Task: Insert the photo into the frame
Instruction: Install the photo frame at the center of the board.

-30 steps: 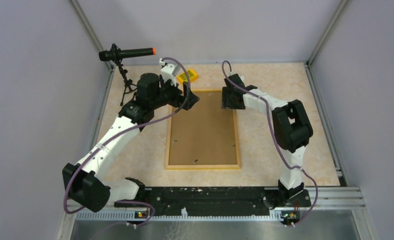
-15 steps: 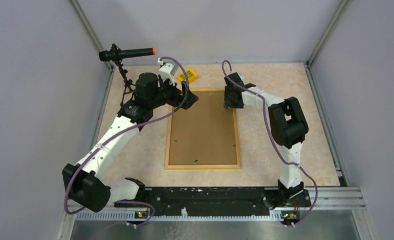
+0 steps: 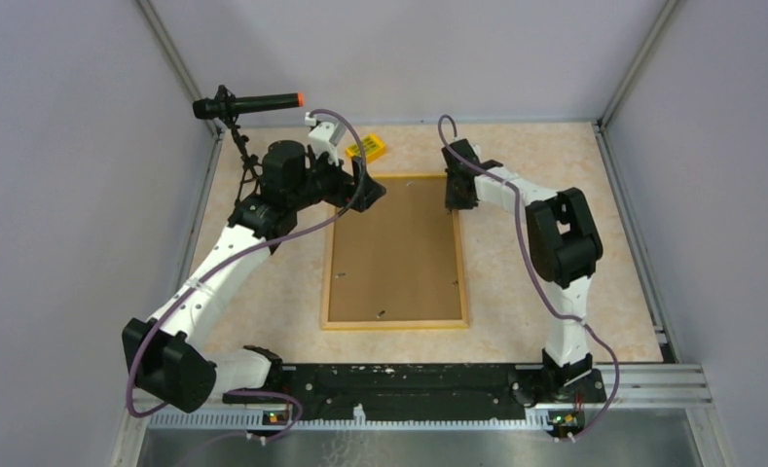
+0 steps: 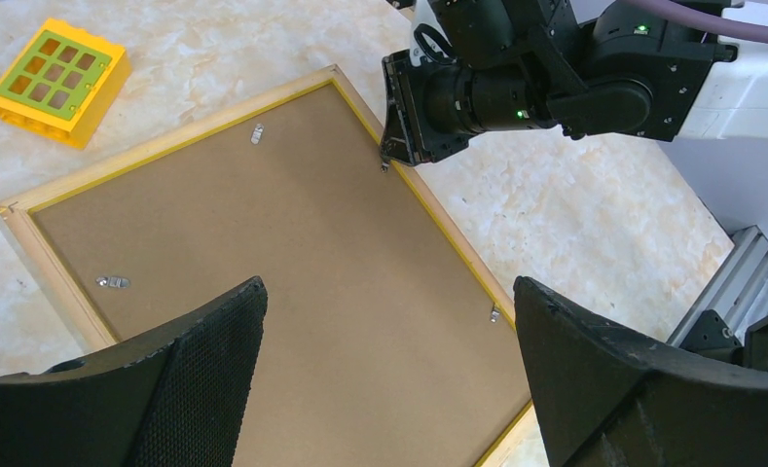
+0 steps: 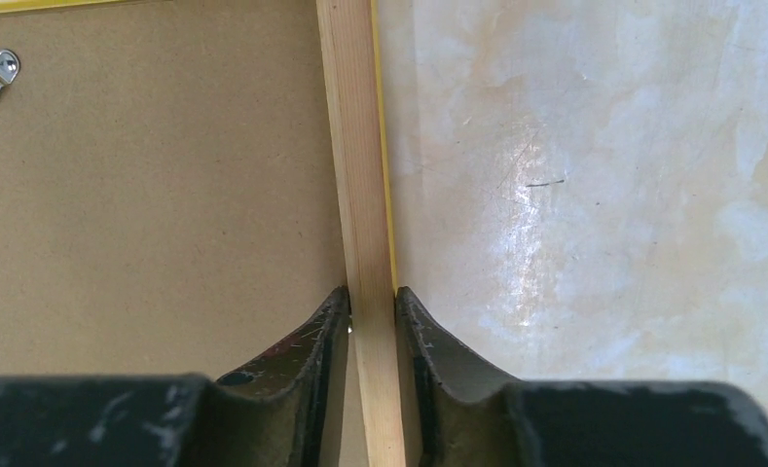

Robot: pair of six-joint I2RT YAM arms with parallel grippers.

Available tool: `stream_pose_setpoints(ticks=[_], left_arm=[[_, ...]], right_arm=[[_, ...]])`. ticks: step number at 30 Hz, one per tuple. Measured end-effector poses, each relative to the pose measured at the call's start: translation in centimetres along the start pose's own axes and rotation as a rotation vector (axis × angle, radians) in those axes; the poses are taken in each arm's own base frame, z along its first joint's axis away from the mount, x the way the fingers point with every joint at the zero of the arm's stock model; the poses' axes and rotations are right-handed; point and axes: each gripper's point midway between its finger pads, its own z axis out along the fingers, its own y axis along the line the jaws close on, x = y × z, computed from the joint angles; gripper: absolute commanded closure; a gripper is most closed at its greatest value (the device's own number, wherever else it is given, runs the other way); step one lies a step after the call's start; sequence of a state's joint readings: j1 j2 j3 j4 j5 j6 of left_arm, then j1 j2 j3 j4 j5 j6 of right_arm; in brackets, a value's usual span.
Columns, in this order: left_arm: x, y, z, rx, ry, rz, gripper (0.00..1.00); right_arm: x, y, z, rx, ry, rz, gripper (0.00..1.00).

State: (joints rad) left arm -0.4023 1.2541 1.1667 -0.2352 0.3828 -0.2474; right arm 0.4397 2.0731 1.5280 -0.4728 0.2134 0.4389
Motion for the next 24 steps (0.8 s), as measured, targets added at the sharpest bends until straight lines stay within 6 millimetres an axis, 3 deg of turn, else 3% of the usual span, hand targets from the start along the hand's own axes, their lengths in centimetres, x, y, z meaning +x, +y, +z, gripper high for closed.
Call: stream_pose_setpoints(ticks=[3, 12, 14, 18, 21, 24], left_arm=[[0.1, 0.1, 0.1, 0.001, 0.002, -0.008, 0.01], [0.3, 0.2, 0.3, 0.004, 0.01, -0.018, 0.01], [0.3, 0.1, 0.3, 0.004, 0.011, -0.018, 0.01], [0.4, 0.2, 0.4, 0.008, 0.015, -0.021, 0.01], [0.4, 0.3, 0.5, 0.006, 0.016, -0.023, 0.01], [0.4, 0.4, 0.4, 0.007, 0.017, -0.027, 0.01]], right_arm=[[0.0, -0.2, 0.1, 0.0, 0.002, 0.011, 0.88], [-0.1, -0.2, 0.0, -0.013, 0.01, 0.018, 0.96], [-0.2, -0.2, -0.1, -0.015, 0.013, 0.016, 0.88], [-0.1, -0.2, -0.3, -0.021, 0.026, 0.006, 0.52], [-0.1, -0.2, -0.9, -0.032, 0.03, -0.01, 0.4], [-0.4, -0.1, -2.5, -0.062, 0.009, -0.018, 0.36]])
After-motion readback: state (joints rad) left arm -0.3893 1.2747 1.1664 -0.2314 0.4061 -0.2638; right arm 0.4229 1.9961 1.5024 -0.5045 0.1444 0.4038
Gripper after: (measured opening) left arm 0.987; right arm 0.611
